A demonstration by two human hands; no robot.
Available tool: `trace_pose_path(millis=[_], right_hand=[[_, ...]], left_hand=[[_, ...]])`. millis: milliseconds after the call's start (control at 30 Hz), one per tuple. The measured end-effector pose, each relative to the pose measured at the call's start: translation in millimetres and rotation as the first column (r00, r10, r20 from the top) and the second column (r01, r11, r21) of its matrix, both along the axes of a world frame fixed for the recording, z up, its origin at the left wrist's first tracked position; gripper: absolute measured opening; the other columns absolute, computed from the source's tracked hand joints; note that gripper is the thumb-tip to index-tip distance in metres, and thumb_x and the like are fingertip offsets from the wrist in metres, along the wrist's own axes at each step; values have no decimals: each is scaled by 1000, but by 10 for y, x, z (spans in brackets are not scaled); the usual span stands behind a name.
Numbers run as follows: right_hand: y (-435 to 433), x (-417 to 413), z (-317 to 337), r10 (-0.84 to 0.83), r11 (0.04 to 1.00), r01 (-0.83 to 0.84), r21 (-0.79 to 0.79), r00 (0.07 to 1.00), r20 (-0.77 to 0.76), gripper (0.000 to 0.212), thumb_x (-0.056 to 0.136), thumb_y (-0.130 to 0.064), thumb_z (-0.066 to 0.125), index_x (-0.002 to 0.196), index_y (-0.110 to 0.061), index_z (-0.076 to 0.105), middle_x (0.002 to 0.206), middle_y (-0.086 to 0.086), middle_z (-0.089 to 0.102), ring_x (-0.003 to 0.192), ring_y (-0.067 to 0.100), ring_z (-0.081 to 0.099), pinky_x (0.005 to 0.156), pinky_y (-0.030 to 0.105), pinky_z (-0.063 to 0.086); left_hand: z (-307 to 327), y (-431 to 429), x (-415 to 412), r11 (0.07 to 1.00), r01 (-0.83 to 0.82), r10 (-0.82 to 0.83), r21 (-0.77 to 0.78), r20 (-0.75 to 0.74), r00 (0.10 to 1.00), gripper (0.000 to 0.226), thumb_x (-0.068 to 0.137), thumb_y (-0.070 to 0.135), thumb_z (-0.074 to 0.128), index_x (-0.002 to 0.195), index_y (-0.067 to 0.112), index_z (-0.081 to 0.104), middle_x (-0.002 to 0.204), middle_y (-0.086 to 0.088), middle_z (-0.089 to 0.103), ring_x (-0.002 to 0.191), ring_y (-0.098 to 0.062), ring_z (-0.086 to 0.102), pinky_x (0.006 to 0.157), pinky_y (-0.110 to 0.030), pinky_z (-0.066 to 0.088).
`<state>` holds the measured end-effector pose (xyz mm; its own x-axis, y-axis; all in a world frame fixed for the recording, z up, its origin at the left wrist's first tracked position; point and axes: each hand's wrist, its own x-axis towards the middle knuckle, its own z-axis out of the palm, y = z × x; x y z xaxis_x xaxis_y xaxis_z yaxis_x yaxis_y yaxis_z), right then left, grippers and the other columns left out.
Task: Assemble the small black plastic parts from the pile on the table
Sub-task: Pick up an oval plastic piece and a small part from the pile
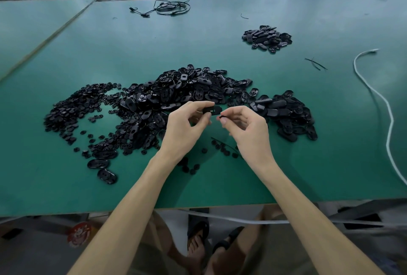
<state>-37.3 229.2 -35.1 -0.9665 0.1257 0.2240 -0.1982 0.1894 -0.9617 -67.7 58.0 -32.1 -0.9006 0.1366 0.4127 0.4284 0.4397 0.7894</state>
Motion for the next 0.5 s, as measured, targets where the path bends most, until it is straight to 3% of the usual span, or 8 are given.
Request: trace_pose_path(millis=[200,333,400,500], right_hand=[[18,4,2,-34,999,35,-11,999,23,11,96,-11,73,97,-22,74,95,-2,74,89,17,70,86,47,59],[10,0,1,-19,1000,20,-19,999,32,14,95,-10,73,95,-23,73,87,-6,75,82,16,70,78,39,59],[6,-4,-1,-18,1000,18,-23,1000,23,14,95,-10,73,94,-24,72,87,-8,74,81,13,70,76,31,56],[0,-7,-3,-31,999,32,-43,999,14,15,94,-10,73,98,-25,71,90,-8,73,84,15,71,76,30,55]], left_hand=[[18,10,17,999,29,-30,17,38,999,22,97,4,70,115,16,75,97,6,75,81,-5,74,75,-13,52],[5,4,5,997,52,-56,52,71,996,17,95,4,70,104,17,74,92,7,76,82,-10,76,76,-19,56],[-1,5,1,992,83,-91,97,84,992,15,96,3,70,105,14,72,97,3,75,84,-13,77,79,-20,56],[-23,6,-6,984,117,-131,136,95,987,16,98,2,68,109,13,67,104,-3,67,86,-17,79,82,-32,60]])
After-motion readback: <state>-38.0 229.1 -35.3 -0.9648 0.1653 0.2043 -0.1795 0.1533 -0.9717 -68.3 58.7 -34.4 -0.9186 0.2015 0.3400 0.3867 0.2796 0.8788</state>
